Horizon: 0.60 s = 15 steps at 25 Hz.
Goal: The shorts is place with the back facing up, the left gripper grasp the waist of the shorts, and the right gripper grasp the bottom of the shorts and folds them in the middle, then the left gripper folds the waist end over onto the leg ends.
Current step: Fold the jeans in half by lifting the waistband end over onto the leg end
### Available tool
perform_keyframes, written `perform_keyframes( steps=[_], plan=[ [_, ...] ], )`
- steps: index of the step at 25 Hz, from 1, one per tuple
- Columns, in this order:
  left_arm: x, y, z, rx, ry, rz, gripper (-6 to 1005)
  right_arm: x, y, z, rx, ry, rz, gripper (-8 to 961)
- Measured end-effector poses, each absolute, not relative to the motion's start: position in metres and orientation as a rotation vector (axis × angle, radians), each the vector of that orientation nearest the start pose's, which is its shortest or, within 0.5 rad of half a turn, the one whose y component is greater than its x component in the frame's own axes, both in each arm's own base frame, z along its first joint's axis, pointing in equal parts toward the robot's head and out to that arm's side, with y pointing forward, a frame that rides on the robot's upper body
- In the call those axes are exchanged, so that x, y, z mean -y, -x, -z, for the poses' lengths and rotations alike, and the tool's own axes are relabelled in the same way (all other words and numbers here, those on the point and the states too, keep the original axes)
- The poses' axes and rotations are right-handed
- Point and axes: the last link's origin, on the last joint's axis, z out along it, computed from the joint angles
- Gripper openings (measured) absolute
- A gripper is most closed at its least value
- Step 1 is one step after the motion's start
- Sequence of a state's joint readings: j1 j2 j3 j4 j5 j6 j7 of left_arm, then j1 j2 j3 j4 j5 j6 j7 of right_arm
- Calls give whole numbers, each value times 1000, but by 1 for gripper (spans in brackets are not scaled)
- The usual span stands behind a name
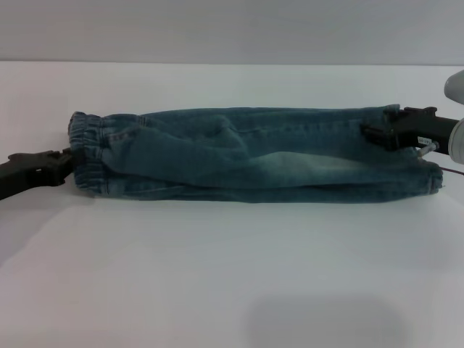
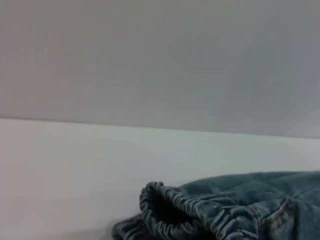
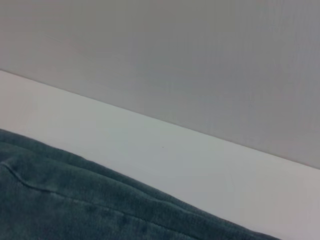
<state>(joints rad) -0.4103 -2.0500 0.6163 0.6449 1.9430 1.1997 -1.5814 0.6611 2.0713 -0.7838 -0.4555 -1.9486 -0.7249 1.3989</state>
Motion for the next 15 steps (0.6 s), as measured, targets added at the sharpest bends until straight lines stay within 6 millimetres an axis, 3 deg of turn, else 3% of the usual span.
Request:
perform_keyframes(
  steps=[9, 15],
  plan=[
    [-338, 329, -42, 1043, 2204, 706, 74, -417, -304, 15, -803, 2170, -258, 519],
    [-345, 309, -49, 993, 2241, 816, 71, -419, -293, 29, -798, 2208, -259, 521]
  ],
)
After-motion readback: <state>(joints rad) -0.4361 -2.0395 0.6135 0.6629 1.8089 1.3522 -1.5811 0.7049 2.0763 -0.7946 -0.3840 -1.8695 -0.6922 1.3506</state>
